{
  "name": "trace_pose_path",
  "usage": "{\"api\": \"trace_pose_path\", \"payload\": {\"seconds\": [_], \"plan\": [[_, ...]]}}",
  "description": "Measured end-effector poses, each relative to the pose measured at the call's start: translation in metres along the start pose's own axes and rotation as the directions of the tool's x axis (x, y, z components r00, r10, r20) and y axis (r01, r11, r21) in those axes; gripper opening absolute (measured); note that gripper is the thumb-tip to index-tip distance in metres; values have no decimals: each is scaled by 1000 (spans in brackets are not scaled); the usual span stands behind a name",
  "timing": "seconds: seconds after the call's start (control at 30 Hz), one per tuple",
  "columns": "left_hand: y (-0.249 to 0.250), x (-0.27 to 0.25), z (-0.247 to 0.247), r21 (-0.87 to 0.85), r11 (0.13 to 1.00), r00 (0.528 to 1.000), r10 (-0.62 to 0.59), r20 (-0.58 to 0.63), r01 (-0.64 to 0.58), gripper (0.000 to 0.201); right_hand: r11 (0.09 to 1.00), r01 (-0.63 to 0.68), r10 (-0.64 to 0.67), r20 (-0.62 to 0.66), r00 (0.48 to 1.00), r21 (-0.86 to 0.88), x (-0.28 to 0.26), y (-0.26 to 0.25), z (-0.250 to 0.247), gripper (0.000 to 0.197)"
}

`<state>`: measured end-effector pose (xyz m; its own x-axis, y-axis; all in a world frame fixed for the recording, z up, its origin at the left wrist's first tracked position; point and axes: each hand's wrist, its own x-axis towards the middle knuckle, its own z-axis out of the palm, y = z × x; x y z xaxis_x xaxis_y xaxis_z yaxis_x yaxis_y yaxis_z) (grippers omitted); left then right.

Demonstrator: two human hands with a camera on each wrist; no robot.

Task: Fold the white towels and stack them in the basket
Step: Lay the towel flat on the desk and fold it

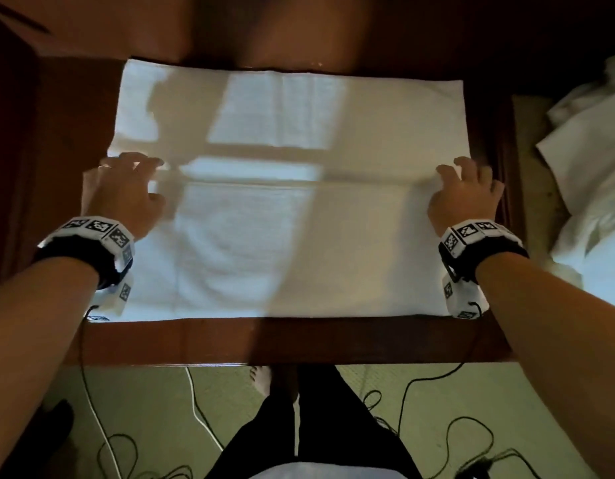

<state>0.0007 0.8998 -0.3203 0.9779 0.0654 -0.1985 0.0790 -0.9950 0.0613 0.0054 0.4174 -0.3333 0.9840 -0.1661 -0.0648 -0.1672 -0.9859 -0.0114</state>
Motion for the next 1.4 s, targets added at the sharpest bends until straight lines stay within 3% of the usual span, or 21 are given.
{"api": "trace_pose_path", "payload": {"seconds": [0.1,0.2,0.27,0.37,0.5,0.6,0.67,0.73,0.8,0.83,0.93,1.03,1.1,1.13,1.2,1.27,1.33,1.4], "plan": [[3,-30,32,3,998,995,57,84,-57,70,994,46,-47,12,999,103,-41,-9,22,51],[5,-85,73,-17,995,978,95,184,-94,73,993,80,-100,259,961,89,-101,-9,51,67],[0,-123,94,-39,998,970,60,237,-52,75,994,82,-100,320,942,70,-135,-1,67,70],[-4,-164,109,-29,999,973,50,224,-45,74,991,113,-128,306,943,67,-159,9,72,70],[4,-172,103,-36,999,976,41,216,-34,81,994,66,-89,287,954,88,-165,-5,64,74],[32,-166,99,-8,986,958,164,235,-167,84,975,160,-188,185,965,157,-173,-56,61,74],[53,-166,105,18,972,943,225,246,-236,87,921,348,-373,141,917,172,-184,-97,65,73],[65,-171,114,23,970,944,229,239,-241,90,841,522,-541,184,821,141,-194,-125,72,73],[65,-174,118,15,972,951,224,213,-232,92,790,605,-609,233,758,98,-191,-125,77,72],[63,-174,119,22,973,954,219,207,-228,93,787,613,-611,238,755,77,-184,-113,78,73],[63,-173,119,46,979,961,183,209,-197,97,850,526,-507,291,811,14,-156,-48,77,74],[66,-172,119,59,982,961,164,222,-182,100,989,151,-144,342,929,6,-121,28,64,74],[69,-171,117,59,983,961,157,230,-175,102,999,-50,43,370,928,8,-105,50,52,75],[72,-170,116,48,985,961,150,231,-165,103,998,-68,64,357,932,0,-101,50,48,74],[77,-167,114,29,988,963,141,231,-152,105,1000,0,1,269,963,-4,-100,30,44,70],[83,-164,111,30,980,957,187,223,-199,104,987,151,-160,214,964,57,-111,-5,42,71],[92,-161,108,54,943,922,307,234,-328,99,946,308,-325,259,909,106,-130,-39,47,72],[94,-156,109,47,903,878,401,261,-427,92,934,343,-356,342,869,101,-144,-58,51,74]]}}
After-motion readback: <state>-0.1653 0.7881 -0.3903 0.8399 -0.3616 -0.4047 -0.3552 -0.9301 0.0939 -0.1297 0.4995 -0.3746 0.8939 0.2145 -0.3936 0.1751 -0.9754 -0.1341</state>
